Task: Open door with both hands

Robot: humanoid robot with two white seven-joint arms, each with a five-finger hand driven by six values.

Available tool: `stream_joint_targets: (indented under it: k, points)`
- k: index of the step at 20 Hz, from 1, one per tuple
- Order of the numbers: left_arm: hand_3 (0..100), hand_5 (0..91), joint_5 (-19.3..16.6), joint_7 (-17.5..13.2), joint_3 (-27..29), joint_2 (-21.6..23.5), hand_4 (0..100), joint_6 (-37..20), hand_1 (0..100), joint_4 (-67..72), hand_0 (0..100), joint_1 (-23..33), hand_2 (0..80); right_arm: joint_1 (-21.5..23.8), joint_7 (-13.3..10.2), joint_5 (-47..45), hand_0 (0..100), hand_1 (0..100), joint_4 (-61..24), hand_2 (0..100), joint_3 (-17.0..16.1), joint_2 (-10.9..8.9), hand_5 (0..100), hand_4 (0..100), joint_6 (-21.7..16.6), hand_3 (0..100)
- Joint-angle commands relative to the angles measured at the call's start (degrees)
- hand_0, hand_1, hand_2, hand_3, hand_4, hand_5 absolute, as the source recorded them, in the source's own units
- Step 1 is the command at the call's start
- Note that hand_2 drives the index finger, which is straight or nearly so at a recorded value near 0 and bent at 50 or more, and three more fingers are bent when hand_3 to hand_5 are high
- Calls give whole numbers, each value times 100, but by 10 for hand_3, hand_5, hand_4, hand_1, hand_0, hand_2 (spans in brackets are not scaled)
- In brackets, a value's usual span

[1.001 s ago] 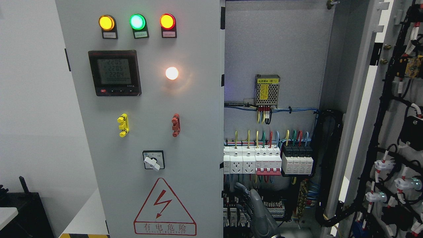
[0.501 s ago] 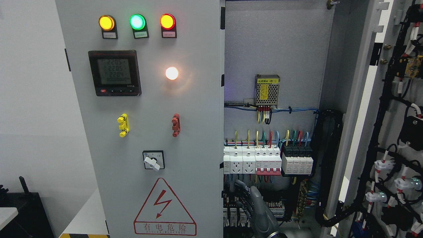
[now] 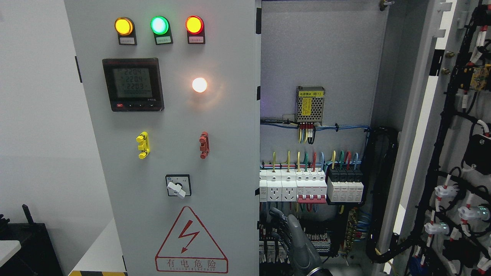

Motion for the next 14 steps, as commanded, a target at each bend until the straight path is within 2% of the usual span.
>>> stream_joint_targets:
  k: [1,4,14]
  points:
    - [0,0,18,1,0,-193,42,2,0,0,0,176,0,-20,11,-5,0,0,76,0,81,-6,0,0,3,0]
    - [0,0,18,1,0,-201,42,2,0,0,0,176,0,-20,90,-5,0,0,94,0,81,-6,0,0,3,0]
    - [0,0,18,1,0,-193,42,2,0,0,0,176,0,-117,116,-14,0,0,146,0,90,-6,0,0,3,0]
